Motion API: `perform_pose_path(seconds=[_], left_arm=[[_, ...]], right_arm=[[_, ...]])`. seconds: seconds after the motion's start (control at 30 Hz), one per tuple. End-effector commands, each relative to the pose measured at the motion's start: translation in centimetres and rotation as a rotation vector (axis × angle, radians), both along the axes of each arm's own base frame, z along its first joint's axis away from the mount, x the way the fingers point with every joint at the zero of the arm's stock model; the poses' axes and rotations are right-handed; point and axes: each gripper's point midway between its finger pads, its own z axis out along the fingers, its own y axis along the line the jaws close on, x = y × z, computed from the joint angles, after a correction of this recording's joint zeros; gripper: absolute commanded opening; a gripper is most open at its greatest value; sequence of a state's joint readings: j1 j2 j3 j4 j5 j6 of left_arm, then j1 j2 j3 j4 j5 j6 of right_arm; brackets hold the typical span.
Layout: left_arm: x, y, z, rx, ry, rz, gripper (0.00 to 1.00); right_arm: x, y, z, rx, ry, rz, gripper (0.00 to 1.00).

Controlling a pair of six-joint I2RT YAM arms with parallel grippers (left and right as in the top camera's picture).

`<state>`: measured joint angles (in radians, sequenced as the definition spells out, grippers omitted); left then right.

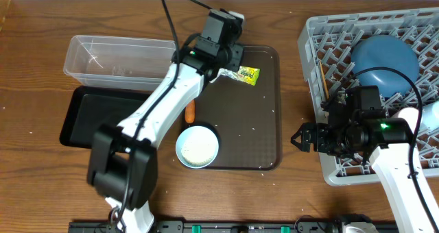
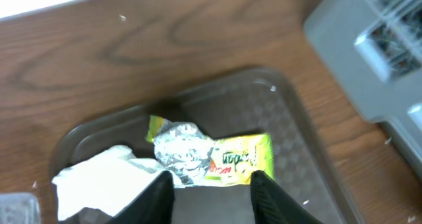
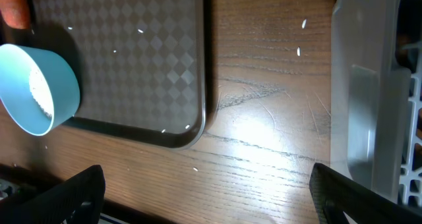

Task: Sort waste into correct bins and load items into the dishwasher rack
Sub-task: 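Reach the left gripper to the foil snack wrapper and grasp it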

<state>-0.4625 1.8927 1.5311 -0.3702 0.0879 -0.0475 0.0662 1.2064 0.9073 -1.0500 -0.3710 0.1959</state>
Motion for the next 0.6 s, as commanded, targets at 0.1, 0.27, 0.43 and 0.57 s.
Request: perform_pose_path(seconds=[0.1,0.27,0.43,0.57], left_arm=[[-0.5,0.6,-10.1,0.098,0.181,-0.002,0.54],[-0.3,0.5,-13.7,0.131,0.211,-0.027,0.56],[-0.8,-0.1,-14.9,0.106,0.242,-0.053,0.56],[-1.0,-0.4,-15.0,0.097,0.255,-0.063,0.55]], right_arm=[[-0.2,0.5,0.0,0.016,0.012,0.005,0.93],[-0.3,0.5,0.0,0.016,0.013,0.005,0.93],[-0.3,0.5,-0.1,0.016,0.017,0.005,0.93],[-0.3,0.5,-0.1,0.016,0.017,0.005,0.93]])
